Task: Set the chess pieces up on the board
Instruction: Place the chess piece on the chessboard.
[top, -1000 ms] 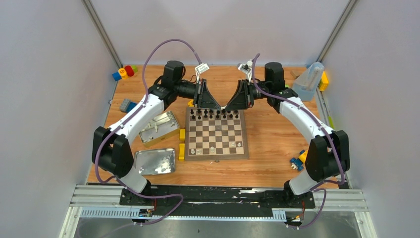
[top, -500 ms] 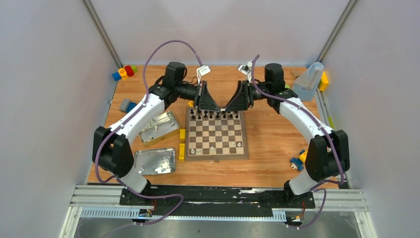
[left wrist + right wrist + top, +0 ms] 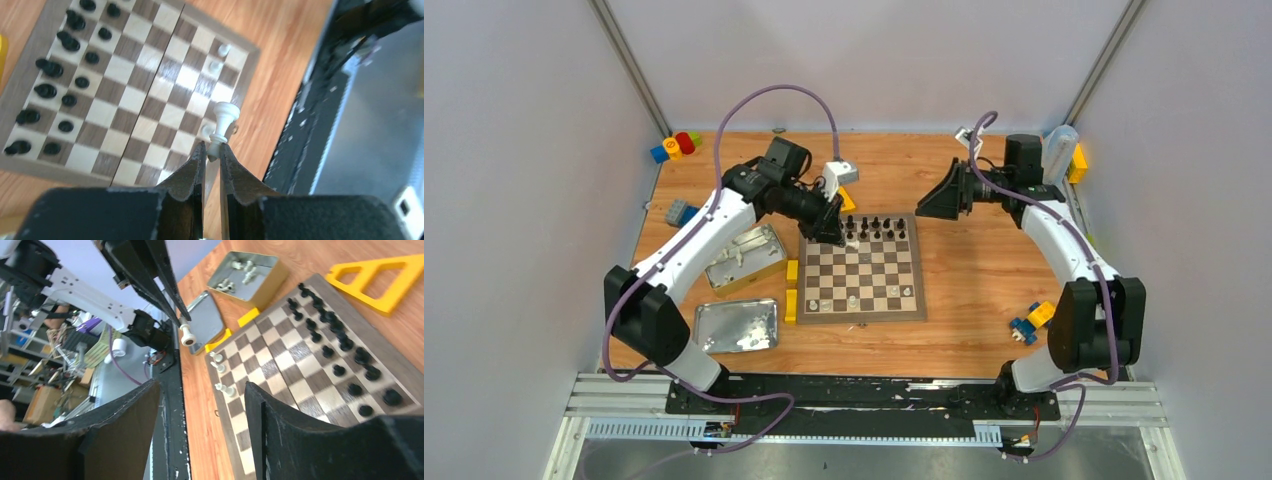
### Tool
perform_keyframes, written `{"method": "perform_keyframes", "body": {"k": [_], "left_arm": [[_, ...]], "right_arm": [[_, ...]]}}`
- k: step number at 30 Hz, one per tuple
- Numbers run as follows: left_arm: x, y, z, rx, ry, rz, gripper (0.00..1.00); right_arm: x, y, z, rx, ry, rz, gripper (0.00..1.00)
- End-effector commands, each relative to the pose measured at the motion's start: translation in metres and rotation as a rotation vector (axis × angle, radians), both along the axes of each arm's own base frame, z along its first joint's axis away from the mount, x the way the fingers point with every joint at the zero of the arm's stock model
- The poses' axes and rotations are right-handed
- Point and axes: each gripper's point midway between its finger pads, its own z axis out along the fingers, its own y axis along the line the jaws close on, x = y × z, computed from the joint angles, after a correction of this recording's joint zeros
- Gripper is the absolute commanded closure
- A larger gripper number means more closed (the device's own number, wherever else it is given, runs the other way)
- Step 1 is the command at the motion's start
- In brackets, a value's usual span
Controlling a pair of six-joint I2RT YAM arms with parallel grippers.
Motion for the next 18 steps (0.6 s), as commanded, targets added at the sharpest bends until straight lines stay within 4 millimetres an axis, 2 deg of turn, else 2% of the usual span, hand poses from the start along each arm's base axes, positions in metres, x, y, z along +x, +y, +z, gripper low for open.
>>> {"method": "perform_keyframes", "body": {"k": [1, 5, 8, 10, 11, 15, 16, 17, 18], "left_arm": [[-0.001, 0.038, -0.016, 0.357, -0.244, -0.007, 0.94], [-0.002, 0.046, -0.029, 0.552, -0.312, -0.03, 0.93], [-0.004, 0.043, -0.035, 0.652, -0.348, -0.066, 0.92], [-0.006, 0.036, -0.045, 0.72, -0.357, -0.101, 0.92], [-0.007, 0.029, -0.042, 0.733, -0.382, -0.116, 0.92], [-0.011, 0.007, -0.051, 0.834, -0.423, -0.199, 0.92], [-0.013, 0.004, -0.061, 0.876, -0.408, -0.235, 0.93], [-0.015, -0.006, -0.059, 0.883, -0.433, -0.254, 0.93], [-0.022, -0.01, -0.069, 0.923, -0.416, -0.299, 0.93]], "right_arm": [[-0.004, -0.025, -0.001, -0.048, -0.118, -0.081, 0.36], [-0.009, -0.036, -0.006, -0.105, -0.17, -0.153, 0.36], [-0.015, -0.04, -0.006, -0.141, -0.201, -0.187, 0.36], [-0.019, -0.043, -0.005, -0.166, -0.221, -0.213, 0.36], [-0.017, -0.051, -0.004, -0.177, -0.224, -0.245, 0.36], [-0.017, -0.066, -0.005, -0.256, -0.27, -0.348, 0.36], [-0.017, -0.07, -0.005, -0.268, -0.282, -0.369, 0.37], [-0.018, -0.073, -0.004, -0.278, -0.293, -0.392, 0.37], [-0.019, -0.078, -0.001, -0.288, -0.306, -0.419, 0.37]]}}
